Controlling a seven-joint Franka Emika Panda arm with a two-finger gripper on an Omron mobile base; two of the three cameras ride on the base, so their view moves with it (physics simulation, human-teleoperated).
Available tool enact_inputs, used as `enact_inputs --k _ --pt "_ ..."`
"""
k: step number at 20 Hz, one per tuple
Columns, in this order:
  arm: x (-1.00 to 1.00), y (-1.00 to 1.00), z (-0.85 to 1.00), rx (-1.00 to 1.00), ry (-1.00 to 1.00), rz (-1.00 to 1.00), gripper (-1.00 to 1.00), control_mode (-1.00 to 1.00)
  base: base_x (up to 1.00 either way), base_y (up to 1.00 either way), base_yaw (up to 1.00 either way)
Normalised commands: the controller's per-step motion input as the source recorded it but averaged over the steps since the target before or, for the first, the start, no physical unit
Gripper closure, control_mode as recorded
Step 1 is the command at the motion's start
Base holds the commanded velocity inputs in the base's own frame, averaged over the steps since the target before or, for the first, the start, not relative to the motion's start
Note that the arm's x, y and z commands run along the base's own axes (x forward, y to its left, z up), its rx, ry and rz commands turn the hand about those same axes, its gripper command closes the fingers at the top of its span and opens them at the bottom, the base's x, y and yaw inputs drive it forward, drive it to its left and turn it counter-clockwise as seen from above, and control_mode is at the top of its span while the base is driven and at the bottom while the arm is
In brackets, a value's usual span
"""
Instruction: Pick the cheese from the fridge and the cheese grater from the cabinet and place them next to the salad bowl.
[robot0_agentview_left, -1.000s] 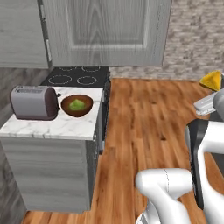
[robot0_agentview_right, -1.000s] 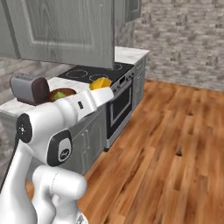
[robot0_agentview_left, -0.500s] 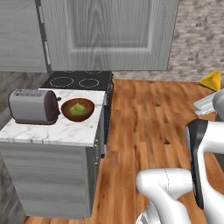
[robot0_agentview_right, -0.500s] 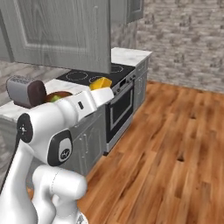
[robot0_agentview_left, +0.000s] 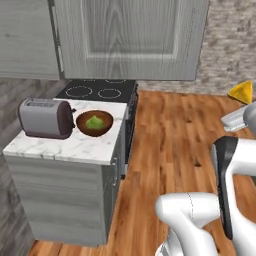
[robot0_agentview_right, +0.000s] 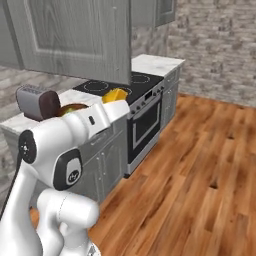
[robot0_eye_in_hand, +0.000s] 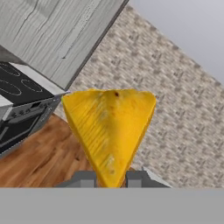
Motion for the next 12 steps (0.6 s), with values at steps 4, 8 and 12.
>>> enact_inputs --k 4,8,12 --pt "0.0 0.0 0.0 0.0 0.0 0.0 1.0 1.0 0.0 -0.73 0.08" --pt "0.0 0.0 0.0 0.0 0.0 0.0 1.0 1.0 0.0 -0.87 0.05" --pt "0.0 0.0 0.0 0.0 0.0 0.0 1.0 1.0 0.11 -0.63 0.04"
